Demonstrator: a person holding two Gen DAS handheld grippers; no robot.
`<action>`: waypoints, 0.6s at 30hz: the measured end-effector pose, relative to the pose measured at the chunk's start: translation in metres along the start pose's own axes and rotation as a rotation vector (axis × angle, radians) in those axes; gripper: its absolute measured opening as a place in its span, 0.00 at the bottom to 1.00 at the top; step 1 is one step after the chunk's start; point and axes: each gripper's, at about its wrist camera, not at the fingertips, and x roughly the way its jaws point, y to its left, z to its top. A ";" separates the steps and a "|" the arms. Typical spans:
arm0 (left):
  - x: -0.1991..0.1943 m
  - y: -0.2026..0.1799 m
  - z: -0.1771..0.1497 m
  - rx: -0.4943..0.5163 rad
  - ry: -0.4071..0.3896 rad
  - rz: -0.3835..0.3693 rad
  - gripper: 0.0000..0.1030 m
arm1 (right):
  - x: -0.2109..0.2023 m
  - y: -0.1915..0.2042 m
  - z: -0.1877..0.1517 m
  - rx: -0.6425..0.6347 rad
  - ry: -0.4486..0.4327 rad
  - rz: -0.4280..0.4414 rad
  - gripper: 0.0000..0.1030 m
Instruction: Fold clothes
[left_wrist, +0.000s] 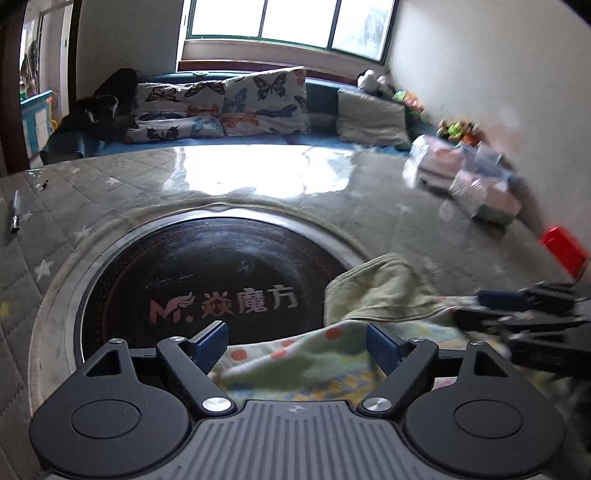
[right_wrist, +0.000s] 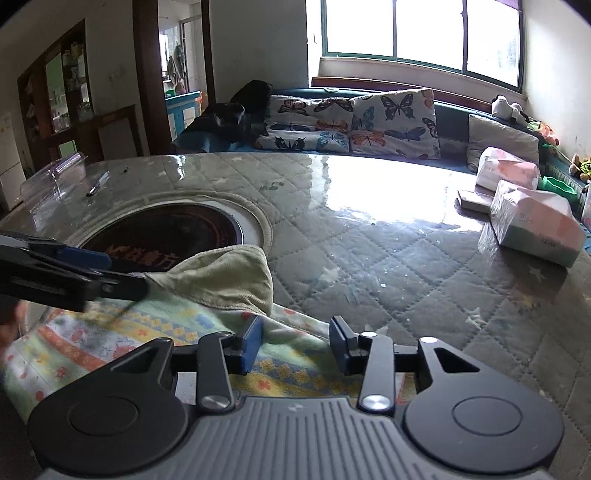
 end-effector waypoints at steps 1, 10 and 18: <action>0.005 0.001 0.000 -0.001 0.010 0.008 0.82 | -0.001 0.001 0.000 -0.008 -0.001 0.001 0.40; 0.004 0.005 0.001 -0.015 0.005 0.008 0.83 | -0.012 0.015 0.001 -0.045 -0.021 0.037 0.41; -0.021 -0.003 -0.004 0.006 -0.043 0.005 0.85 | -0.020 0.051 -0.009 -0.140 -0.020 0.107 0.43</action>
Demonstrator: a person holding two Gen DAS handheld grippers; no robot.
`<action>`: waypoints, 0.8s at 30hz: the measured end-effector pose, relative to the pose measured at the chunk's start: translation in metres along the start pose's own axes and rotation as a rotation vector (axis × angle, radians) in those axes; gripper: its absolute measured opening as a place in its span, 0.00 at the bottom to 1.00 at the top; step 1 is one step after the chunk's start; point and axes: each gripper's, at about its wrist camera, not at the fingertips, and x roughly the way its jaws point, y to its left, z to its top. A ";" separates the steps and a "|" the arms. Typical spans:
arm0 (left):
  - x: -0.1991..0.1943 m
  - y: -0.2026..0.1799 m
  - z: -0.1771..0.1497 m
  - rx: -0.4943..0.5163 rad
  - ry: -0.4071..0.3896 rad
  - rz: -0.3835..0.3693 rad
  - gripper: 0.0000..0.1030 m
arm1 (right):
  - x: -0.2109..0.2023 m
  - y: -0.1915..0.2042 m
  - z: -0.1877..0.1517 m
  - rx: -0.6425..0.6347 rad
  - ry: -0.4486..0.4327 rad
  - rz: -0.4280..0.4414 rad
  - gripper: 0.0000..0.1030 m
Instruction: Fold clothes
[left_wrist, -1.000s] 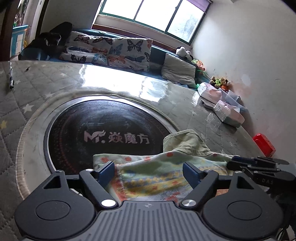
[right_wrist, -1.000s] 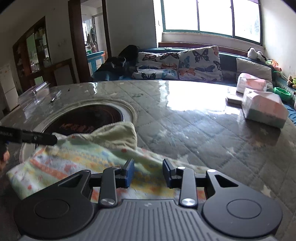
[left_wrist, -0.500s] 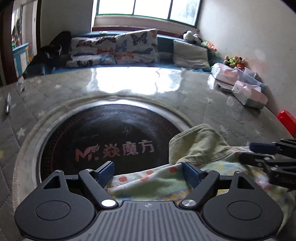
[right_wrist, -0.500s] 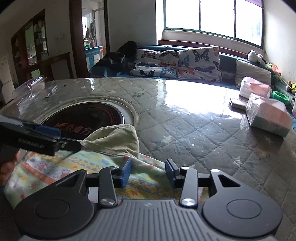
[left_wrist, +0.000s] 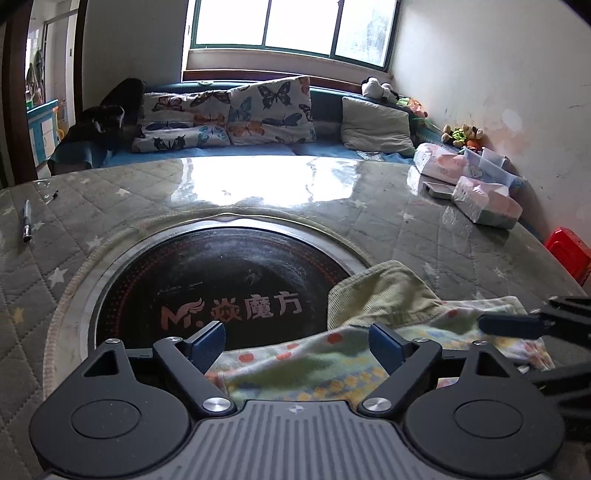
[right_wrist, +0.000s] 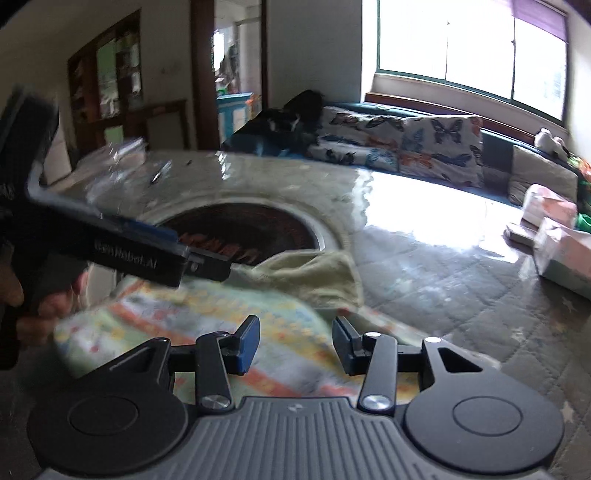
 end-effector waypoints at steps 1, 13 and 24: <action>-0.003 -0.001 -0.002 0.004 -0.002 -0.002 0.85 | 0.003 0.004 -0.002 -0.013 0.009 -0.007 0.43; -0.047 -0.009 -0.037 0.051 -0.019 -0.014 0.97 | -0.038 0.021 -0.025 -0.035 -0.009 0.034 0.52; -0.054 -0.013 -0.068 0.049 0.017 0.021 1.00 | -0.050 0.024 -0.047 0.024 -0.013 0.001 0.64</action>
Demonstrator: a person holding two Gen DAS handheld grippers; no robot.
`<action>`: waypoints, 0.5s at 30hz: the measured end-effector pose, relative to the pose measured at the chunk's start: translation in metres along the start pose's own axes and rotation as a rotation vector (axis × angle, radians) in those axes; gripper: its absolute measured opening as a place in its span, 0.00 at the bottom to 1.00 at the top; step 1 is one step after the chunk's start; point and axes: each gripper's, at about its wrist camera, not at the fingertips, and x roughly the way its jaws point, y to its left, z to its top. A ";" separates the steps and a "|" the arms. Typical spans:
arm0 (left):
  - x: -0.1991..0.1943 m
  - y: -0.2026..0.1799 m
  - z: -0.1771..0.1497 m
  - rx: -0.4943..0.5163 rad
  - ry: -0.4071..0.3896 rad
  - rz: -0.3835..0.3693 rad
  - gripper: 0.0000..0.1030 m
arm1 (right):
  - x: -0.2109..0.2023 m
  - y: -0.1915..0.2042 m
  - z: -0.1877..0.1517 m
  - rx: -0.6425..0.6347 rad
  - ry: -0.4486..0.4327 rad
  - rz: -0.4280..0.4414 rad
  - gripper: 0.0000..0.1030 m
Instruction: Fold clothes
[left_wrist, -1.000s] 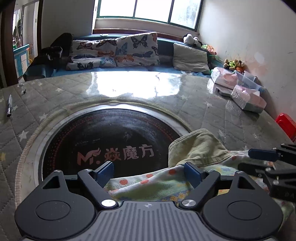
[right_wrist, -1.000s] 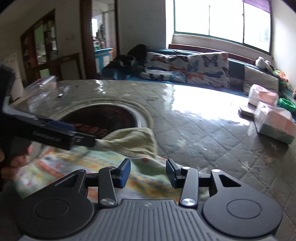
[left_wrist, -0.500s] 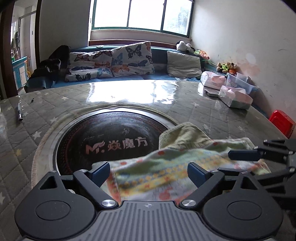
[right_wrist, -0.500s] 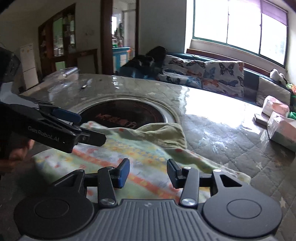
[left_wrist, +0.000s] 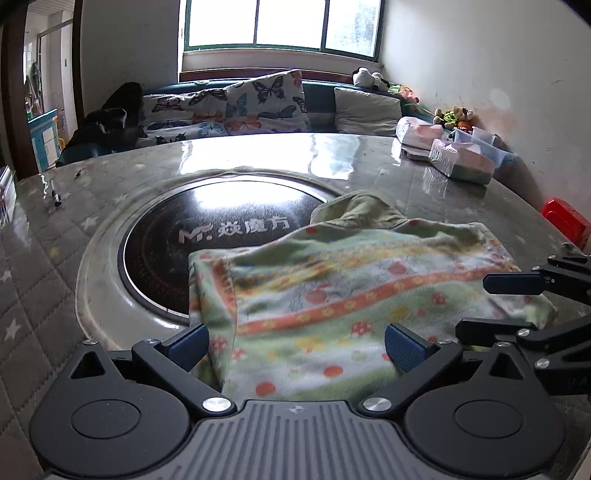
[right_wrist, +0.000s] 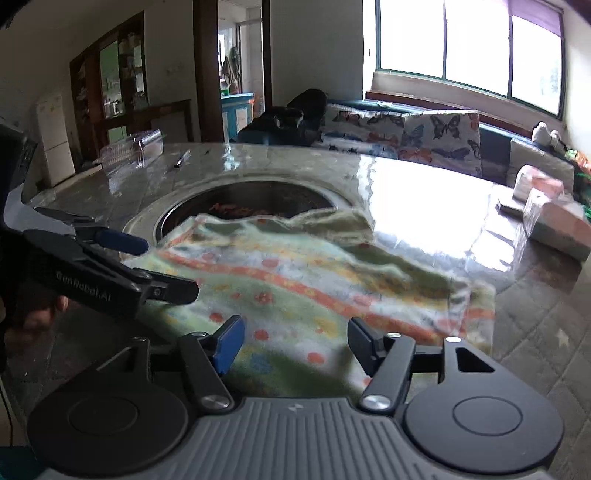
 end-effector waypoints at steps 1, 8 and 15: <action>0.000 0.000 -0.002 -0.005 0.001 0.000 1.00 | 0.001 0.001 -0.002 -0.002 0.003 -0.005 0.68; -0.009 0.001 -0.005 -0.044 0.004 0.016 1.00 | -0.008 0.003 -0.005 0.011 -0.016 -0.028 0.76; -0.020 0.001 -0.008 -0.068 -0.001 0.026 1.00 | -0.017 0.009 -0.007 0.018 -0.034 -0.039 0.86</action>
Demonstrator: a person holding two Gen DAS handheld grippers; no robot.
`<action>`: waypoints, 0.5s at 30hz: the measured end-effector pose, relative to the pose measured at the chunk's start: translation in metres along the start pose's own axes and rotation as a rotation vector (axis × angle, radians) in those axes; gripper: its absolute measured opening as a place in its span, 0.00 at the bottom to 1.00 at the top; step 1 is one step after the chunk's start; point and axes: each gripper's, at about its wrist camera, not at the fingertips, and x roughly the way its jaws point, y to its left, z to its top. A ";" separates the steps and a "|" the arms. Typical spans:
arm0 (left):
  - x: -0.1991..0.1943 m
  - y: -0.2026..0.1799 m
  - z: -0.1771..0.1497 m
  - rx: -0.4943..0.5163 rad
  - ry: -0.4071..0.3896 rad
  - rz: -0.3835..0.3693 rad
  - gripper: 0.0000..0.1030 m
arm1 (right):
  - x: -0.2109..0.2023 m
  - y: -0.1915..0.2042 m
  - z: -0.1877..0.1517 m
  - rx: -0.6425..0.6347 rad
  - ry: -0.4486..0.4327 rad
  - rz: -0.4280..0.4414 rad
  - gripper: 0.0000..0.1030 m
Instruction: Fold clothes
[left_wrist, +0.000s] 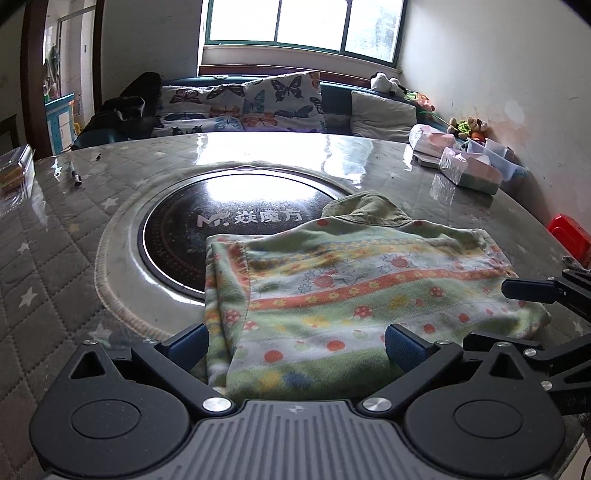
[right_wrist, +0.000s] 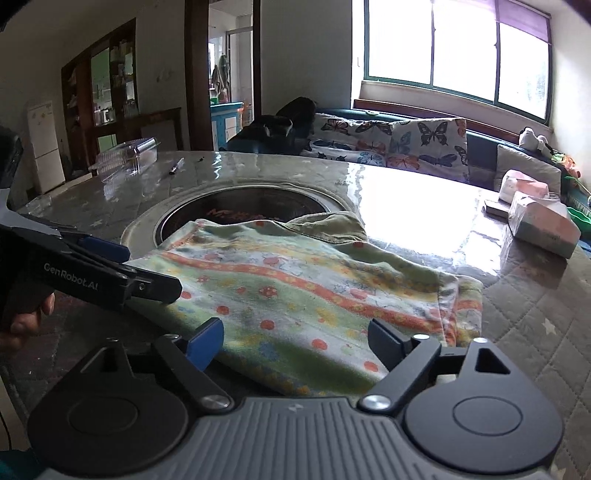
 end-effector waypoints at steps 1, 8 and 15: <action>-0.002 0.000 -0.001 -0.004 -0.002 0.002 1.00 | -0.001 0.000 0.000 0.002 -0.003 -0.002 0.88; -0.013 0.005 -0.005 -0.030 -0.021 0.003 1.00 | -0.009 0.006 -0.005 -0.007 -0.019 -0.014 1.00; -0.019 0.006 -0.008 -0.038 -0.027 0.015 1.00 | -0.012 0.009 -0.007 -0.013 -0.032 -0.023 1.00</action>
